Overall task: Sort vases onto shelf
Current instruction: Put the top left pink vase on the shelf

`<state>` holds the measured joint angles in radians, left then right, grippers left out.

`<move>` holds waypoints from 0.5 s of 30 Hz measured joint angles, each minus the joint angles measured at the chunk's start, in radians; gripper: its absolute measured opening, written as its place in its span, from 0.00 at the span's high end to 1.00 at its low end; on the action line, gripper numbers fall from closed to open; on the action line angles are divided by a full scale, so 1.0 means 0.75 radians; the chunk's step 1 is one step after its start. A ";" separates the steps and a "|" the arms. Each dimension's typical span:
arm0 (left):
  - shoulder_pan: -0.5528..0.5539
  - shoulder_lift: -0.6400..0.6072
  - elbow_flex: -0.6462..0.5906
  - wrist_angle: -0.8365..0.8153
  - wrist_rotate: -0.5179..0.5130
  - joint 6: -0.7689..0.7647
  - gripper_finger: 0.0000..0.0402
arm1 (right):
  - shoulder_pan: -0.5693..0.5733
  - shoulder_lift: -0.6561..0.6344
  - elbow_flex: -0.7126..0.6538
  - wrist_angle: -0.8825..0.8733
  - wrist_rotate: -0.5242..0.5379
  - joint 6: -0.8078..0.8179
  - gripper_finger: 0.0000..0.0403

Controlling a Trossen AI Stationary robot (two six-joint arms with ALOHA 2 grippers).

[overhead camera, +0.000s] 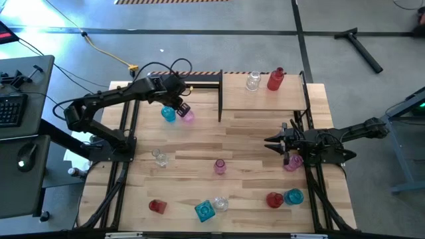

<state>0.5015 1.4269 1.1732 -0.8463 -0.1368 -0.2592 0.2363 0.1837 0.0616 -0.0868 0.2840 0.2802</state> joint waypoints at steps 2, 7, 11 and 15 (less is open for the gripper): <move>-0.008 0.000 0.023 -0.014 -0.002 0.001 0.97 | 0.000 0.000 0.000 0.000 0.000 0.000 0.73; -0.026 0.000 0.043 -0.030 -0.033 0.002 0.97 | 0.000 0.000 0.000 0.000 0.000 0.000 0.73; -0.027 0.000 0.044 -0.033 -0.035 0.002 0.97 | 0.000 0.000 0.000 0.000 0.000 0.000 0.73; -0.027 0.000 0.058 -0.048 -0.035 0.021 0.97 | 0.000 0.000 0.000 0.000 0.000 0.000 0.73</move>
<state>0.4812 1.4269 1.2167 -0.8825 -0.1627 -0.2438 0.2363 0.1840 0.0616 -0.0868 0.2840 0.2802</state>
